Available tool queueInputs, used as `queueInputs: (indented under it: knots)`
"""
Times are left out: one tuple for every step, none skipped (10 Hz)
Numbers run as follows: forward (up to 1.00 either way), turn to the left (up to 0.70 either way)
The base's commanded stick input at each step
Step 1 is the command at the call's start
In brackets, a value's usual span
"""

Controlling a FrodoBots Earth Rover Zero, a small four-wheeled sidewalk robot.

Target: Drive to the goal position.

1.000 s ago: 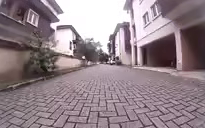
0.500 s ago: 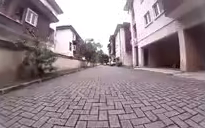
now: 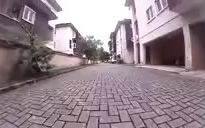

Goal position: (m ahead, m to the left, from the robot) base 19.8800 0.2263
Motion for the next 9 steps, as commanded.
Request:
queueInputs:
  knots:
    - [0.70, 0.00]
    - [0.70, 0.00]
    - [0.70, 0.00]
    - [0.70, 0.00]
    - [0.70, 0.00]
    - [0.70, 0.00]
    - [0.70, 0.00]
    - [0.70, 0.00]
    - [0.70, 0.00]
